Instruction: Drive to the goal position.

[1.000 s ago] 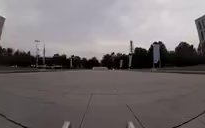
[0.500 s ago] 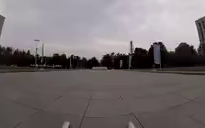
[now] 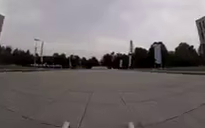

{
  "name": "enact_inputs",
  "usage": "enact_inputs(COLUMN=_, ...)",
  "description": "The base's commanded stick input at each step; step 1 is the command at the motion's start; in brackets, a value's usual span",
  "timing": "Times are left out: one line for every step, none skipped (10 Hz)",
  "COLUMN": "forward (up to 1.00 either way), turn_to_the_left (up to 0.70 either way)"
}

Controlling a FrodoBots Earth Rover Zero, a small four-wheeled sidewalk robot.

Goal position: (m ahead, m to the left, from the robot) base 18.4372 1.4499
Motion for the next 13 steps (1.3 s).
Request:
enact_inputs(forward=0.60, turn_to_the_left=0.00)
enact_inputs(forward=0.60, turn_to_the_left=0.00)
enact_inputs(forward=0.60, turn_to_the_left=0.00)
enact_inputs(forward=0.60, turn_to_the_left=0.00)
enact_inputs(forward=0.60, turn_to_the_left=0.00)
enact_inputs(forward=0.60, turn_to_the_left=0.00)
enact_inputs(forward=0.60, turn_to_the_left=0.00)
enact_inputs(forward=0.60, turn_to_the_left=0.00)
enact_inputs(forward=0.60, turn_to_the_left=0.00)
enact_inputs(forward=0.60, turn_to_the_left=0.00)
enact_inputs(forward=0.60, turn_to_the_left=0.00)
enact_inputs(forward=0.60, turn_to_the_left=0.00)
enact_inputs(forward=0.60, turn_to_the_left=0.00)
